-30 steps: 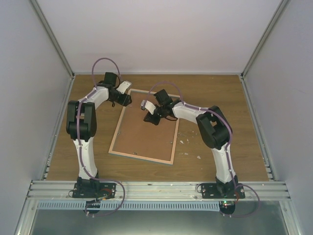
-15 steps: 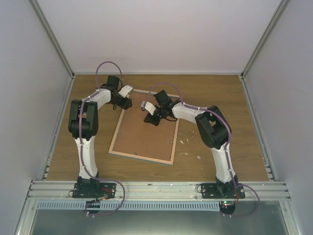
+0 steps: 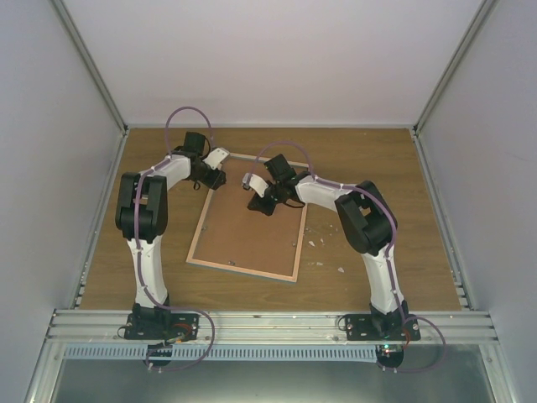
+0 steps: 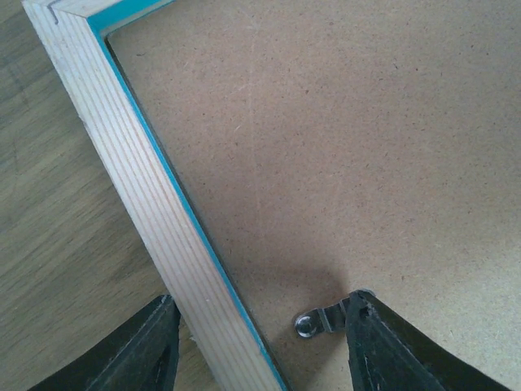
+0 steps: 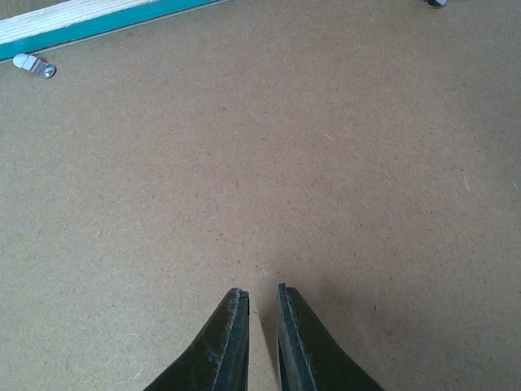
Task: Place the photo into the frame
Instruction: Install the photo frame at the center of the board.
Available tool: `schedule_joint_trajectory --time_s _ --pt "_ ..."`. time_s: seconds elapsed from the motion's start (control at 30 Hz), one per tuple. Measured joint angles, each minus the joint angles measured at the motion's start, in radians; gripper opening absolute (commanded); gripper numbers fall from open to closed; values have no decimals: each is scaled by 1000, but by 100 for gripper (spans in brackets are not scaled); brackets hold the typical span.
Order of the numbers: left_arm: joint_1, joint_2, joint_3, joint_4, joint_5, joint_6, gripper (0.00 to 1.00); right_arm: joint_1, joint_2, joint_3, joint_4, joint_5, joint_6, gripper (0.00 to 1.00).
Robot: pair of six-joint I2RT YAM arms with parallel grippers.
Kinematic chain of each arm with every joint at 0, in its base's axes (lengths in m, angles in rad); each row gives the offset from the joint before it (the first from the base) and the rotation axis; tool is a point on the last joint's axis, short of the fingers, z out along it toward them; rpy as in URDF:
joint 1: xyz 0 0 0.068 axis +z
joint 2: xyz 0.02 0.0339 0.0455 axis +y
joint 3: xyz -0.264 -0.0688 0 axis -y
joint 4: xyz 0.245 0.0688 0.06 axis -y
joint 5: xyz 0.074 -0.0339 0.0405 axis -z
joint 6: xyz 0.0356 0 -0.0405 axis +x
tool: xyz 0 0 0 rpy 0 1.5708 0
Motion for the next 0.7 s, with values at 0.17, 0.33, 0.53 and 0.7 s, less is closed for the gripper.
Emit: schedule_joint_trajectory --time_s 0.17,0.33,0.53,0.7 --pt "2 -2 3 -5 -4 4 56 -2 0 -4 0 -2 0 13" --pt "10 -15 0 -31 -6 21 56 -2 0 -6 0 -2 0 13" --pt "27 -31 0 -73 5 19 56 -2 0 -6 0 -2 0 13" --pt "28 -34 7 -89 18 19 56 -2 0 -6 0 -2 0 13"
